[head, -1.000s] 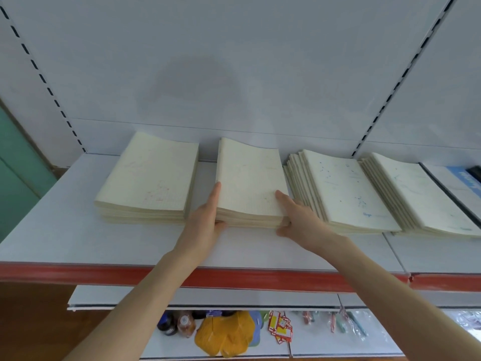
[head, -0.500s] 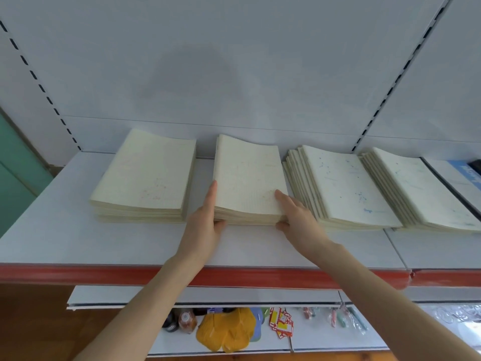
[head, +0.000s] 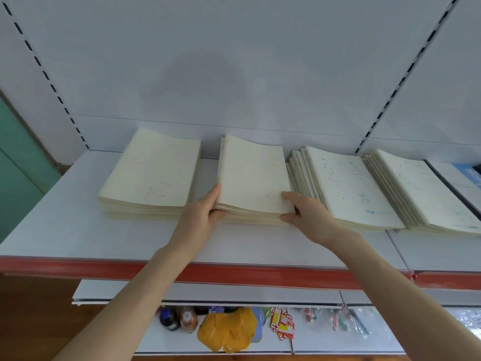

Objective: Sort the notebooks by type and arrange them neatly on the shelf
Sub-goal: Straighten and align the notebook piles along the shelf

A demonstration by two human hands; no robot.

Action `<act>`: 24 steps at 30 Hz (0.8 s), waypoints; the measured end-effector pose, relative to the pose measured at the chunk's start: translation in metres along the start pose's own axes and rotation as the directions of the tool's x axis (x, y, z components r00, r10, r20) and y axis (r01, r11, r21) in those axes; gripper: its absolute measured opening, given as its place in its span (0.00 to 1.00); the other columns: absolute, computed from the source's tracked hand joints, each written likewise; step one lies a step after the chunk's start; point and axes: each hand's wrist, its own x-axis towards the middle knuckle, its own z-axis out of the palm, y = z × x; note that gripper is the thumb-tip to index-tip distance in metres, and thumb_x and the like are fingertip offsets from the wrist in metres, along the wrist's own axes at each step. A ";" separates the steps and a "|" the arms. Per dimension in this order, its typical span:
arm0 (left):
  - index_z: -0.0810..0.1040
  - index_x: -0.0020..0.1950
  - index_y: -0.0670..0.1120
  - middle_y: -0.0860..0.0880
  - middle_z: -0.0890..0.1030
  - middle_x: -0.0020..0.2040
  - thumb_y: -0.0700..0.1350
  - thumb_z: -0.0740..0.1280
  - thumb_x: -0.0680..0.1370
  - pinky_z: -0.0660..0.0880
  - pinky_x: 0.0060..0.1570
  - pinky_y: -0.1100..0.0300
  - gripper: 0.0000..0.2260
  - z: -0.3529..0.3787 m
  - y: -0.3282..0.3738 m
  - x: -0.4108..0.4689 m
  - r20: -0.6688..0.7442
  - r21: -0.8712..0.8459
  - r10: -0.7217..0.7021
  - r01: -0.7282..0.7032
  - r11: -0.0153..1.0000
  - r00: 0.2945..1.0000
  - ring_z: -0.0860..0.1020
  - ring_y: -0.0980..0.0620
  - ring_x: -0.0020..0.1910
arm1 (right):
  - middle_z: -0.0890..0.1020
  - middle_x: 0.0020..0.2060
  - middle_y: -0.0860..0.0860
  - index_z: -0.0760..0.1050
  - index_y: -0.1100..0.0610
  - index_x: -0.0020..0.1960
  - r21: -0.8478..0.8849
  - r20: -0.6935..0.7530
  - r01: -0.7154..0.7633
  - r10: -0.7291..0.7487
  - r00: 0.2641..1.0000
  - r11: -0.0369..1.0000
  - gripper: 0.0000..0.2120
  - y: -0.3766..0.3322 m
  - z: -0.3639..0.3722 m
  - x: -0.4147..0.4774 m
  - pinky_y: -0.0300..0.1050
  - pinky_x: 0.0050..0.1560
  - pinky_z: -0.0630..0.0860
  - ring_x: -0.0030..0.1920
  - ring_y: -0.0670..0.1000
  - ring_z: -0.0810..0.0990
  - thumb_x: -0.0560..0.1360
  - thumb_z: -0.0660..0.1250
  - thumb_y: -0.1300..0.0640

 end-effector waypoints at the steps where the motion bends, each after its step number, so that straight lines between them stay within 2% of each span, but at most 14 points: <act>1: 0.65 0.71 0.41 0.42 0.76 0.63 0.35 0.68 0.74 0.62 0.52 0.76 0.27 0.000 0.000 -0.001 -0.024 -0.013 -0.004 0.003 1.000 1.000 0.74 0.55 0.58 | 0.74 0.43 0.49 0.62 0.59 0.71 -0.006 -0.008 0.004 -0.004 1.000 1.000 0.23 0.000 -0.001 0.001 0.40 0.47 0.67 0.47 0.51 0.72 0.78 0.62 0.59; 3: 0.67 0.70 0.40 0.43 0.76 0.63 0.33 0.69 0.73 0.62 0.52 0.78 0.26 0.002 0.000 -0.002 -0.052 -0.029 -0.005 0.004 1.000 0.999 0.72 0.58 0.57 | 0.71 0.37 0.46 0.63 0.59 0.71 -0.010 -0.015 0.004 -0.004 1.000 1.000 0.22 0.000 -0.001 0.002 0.40 0.44 0.66 0.43 0.49 0.71 0.78 0.62 0.60; 4: 0.67 0.70 0.40 0.43 0.76 0.62 0.34 0.69 0.73 0.62 0.52 0.78 0.26 0.002 0.000 -0.002 -0.057 -0.021 0.004 -0.006 1.000 0.998 0.72 0.57 0.57 | 0.73 0.39 0.47 0.63 0.59 0.71 -0.017 -0.013 0.007 -0.007 1.000 1.000 0.22 0.000 0.000 0.002 0.40 0.44 0.66 0.43 0.49 0.70 0.78 0.62 0.60; 7: 0.68 0.69 0.39 0.41 0.77 0.61 0.34 0.69 0.73 0.63 0.53 0.74 0.25 0.002 -0.002 -0.002 -0.056 0.011 0.018 -0.017 1.000 0.998 0.75 0.51 0.59 | 0.76 0.54 0.54 0.61 0.58 0.72 -0.040 -0.007 0.025 -0.025 1.000 0.999 0.22 0.000 0.000 0.001 0.39 0.46 0.66 0.46 0.49 0.70 0.79 0.61 0.59; 9: 0.69 0.68 0.38 0.39 0.79 0.58 0.34 0.70 0.73 0.64 0.51 0.72 0.25 0.001 -0.002 -0.001 -0.050 0.014 0.011 -0.010 1.000 0.999 0.77 0.49 0.57 | 0.74 0.54 0.54 0.61 0.58 0.71 -0.039 -0.010 0.025 -0.026 1.000 0.999 0.22 -0.001 0.001 0.001 0.39 0.45 0.65 0.46 0.49 0.70 0.79 0.60 0.59; 11: 0.69 0.69 0.38 0.38 0.81 0.52 0.36 0.70 0.72 0.65 0.48 0.70 0.25 -0.001 -0.002 0.000 -0.022 0.029 0.011 -0.011 1.000 1.000 0.78 0.45 0.53 | 0.73 0.53 0.53 0.61 0.58 0.72 -0.032 -0.009 0.022 -0.022 1.000 0.999 0.22 0.001 0.002 0.001 0.39 0.45 0.65 0.47 0.49 0.70 0.79 0.60 0.59; 13: 0.69 0.69 0.39 0.40 0.80 0.46 0.38 0.71 0.72 0.66 0.45 0.67 0.26 -0.004 -0.001 -0.001 0.017 0.022 0.012 -0.013 1.000 1.000 0.75 0.49 0.45 | 0.73 0.53 0.52 0.60 0.58 0.72 -0.024 0.010 0.030 -0.030 1.000 0.999 0.22 0.002 0.000 0.000 0.38 0.46 0.64 0.49 0.49 0.70 0.79 0.60 0.58; 16: 0.75 0.64 0.37 0.42 0.76 0.38 0.37 0.70 0.73 0.65 0.39 0.65 0.19 -0.008 0.000 0.000 0.015 0.043 0.050 -0.051 0.998 0.999 0.71 0.53 0.38 | 0.73 0.61 0.53 0.60 0.57 0.73 -0.036 0.019 0.048 -0.048 0.999 0.998 0.24 0.004 -0.002 0.001 0.36 0.49 0.63 0.55 0.49 0.71 0.79 0.60 0.58; 19: 0.76 0.61 0.36 0.46 0.73 0.36 0.37 0.70 0.73 0.64 0.37 0.64 0.18 -0.006 -0.001 0.003 -0.001 0.057 0.050 -0.049 0.997 0.999 0.68 0.53 0.35 | 0.73 0.63 0.53 0.60 0.58 0.73 -0.028 -0.002 0.054 -0.054 0.999 0.998 0.23 0.006 -0.002 0.003 0.37 0.53 0.64 0.60 0.51 0.71 0.79 0.60 0.58; 21: 0.76 0.62 0.38 0.47 0.72 0.37 0.40 0.71 0.73 0.66 0.38 0.62 0.18 -0.006 -0.002 0.002 -0.016 0.059 0.053 -0.052 0.997 0.998 0.68 0.53 0.36 | 0.71 0.66 0.52 0.59 0.57 0.73 0.020 0.012 0.044 -0.044 0.999 0.999 0.25 0.009 -0.001 0.003 0.37 0.58 0.65 0.63 0.52 0.71 0.79 0.61 0.58; 24: 0.76 0.57 0.39 0.51 0.74 0.39 0.53 0.68 0.74 0.70 0.42 0.58 0.19 -0.009 0.005 0.004 -0.013 0.010 0.058 -0.058 0.998 0.998 0.70 0.51 0.38 | 0.66 0.70 0.50 0.56 0.54 0.75 0.136 0.010 0.028 -0.030 1.000 0.990 0.29 0.011 -0.004 0.008 0.44 0.65 0.67 0.67 0.51 0.68 0.77 0.63 0.54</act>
